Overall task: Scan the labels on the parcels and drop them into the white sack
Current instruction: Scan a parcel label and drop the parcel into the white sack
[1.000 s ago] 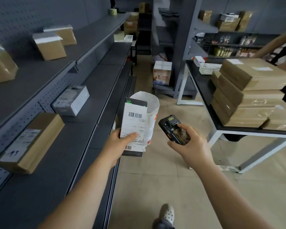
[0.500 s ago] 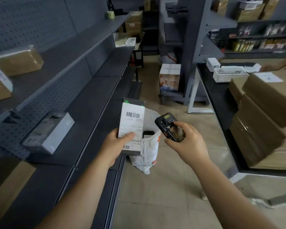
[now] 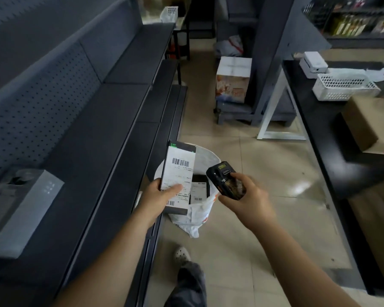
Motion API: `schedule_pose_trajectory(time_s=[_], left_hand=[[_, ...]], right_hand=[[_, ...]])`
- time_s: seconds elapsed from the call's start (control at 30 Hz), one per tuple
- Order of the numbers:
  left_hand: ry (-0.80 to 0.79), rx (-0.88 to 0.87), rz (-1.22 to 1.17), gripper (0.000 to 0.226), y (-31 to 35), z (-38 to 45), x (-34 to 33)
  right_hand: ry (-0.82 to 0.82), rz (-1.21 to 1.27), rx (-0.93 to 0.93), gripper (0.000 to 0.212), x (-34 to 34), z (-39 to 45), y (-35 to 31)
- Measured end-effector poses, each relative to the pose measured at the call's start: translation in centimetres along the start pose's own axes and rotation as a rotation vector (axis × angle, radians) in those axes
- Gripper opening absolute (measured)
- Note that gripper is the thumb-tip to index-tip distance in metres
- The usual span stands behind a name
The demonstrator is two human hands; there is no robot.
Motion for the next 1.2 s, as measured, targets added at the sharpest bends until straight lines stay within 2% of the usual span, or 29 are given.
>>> schedule_pose_trajectory(time_s=[0.23,0.4,0.63,0.83,0.93,1.03,1.2], left_hand=[[-0.055,0.148,0.079,0.021,-4.0,13.5,-1.4],[-0.116,0.215,0.181,0.03,-7.5,19.6,-3.5],[-0.12,0.377,0.264,0.043,-13.4,25.6,-6.4],[-0.084,0.566,0.191,0.045,-21.3,29.7,-8.8],[-0.077,0.634,0.232,0.045,-25.4,31.2,-9.7],[-0.089,0.652,0.297,0.042,-28.8,32.6,-10.5],[-0.021,0.642,0.36,0.041,-33.0,35.4,-11.7]], right_hand=[[-0.059,-0.109,-0.067,0.066,-7.2,9.7,2.2],[-0.119,-0.148,-0.136,0.067,-11.7,14.0,5.4],[-0.2,-0.17,-0.183,0.067,-17.4,19.1,9.8],[-0.284,-0.19,-0.18,0.069,-22.8,22.2,13.6],[-0.301,-0.204,-0.18,0.068,-24.7,23.0,15.6],[-0.297,-0.218,-0.197,0.068,-26.3,23.4,17.8],[-0.271,-0.233,-0.232,0.069,-28.2,23.2,20.4]])
Point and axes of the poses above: each hand's wrist, its own z-axis towards the middle knuckle, its own x-axis out of the back of the hand, y = z × x, the point moved 9 cm from there along z, towards the middle knuckle, and after that the axes turned 5 degrees about y, right-handed, at the moved point
